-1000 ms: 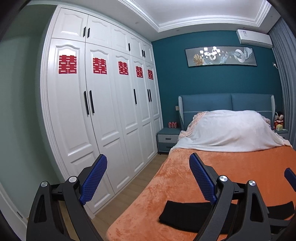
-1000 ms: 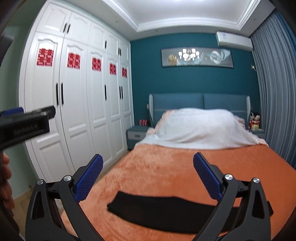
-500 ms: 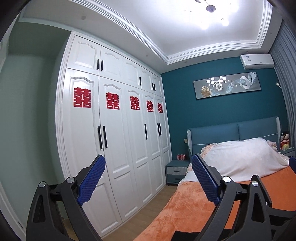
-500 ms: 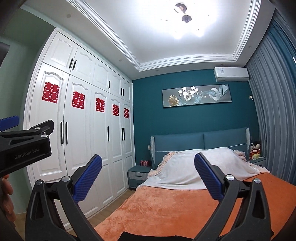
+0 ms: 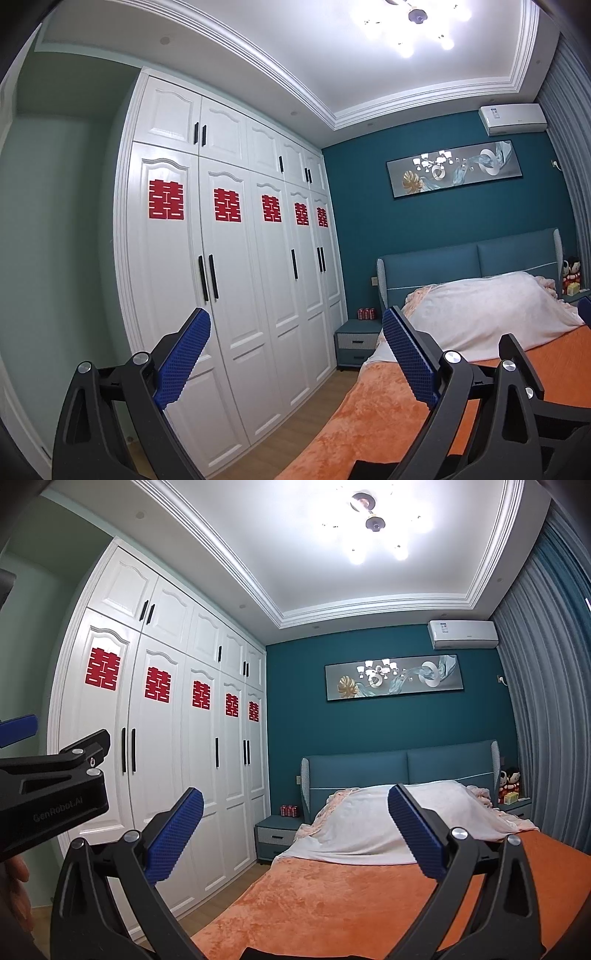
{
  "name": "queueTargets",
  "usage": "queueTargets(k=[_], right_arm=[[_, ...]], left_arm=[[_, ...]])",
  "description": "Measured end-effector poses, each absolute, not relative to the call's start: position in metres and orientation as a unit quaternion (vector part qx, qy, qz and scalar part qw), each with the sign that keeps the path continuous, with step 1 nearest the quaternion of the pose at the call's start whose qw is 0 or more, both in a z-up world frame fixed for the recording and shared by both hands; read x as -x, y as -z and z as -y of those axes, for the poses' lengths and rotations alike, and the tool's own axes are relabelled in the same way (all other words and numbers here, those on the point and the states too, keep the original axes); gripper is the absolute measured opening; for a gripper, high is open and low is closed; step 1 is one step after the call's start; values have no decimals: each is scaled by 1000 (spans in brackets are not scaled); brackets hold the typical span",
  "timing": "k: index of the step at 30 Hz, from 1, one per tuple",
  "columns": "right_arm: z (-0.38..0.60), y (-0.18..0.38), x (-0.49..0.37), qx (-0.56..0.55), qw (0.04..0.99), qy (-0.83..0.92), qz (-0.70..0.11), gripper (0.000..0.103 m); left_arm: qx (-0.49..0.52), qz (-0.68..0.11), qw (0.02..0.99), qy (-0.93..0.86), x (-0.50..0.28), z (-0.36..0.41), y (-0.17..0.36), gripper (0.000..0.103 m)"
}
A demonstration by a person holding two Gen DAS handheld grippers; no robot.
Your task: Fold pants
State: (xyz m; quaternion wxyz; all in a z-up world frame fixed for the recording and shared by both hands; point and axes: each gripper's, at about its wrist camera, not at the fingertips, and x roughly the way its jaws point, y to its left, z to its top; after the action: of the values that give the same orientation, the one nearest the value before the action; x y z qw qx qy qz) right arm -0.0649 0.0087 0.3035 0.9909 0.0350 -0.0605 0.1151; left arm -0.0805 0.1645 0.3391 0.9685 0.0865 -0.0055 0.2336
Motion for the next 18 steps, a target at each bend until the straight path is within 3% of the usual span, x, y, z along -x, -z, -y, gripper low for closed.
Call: queueTargets(k=[18], right_arm=[[-5, -311, 45, -34, 995, -79, 50, 98]], left_arm=[[-153, 9, 961, -232, 49, -132, -345, 93]])
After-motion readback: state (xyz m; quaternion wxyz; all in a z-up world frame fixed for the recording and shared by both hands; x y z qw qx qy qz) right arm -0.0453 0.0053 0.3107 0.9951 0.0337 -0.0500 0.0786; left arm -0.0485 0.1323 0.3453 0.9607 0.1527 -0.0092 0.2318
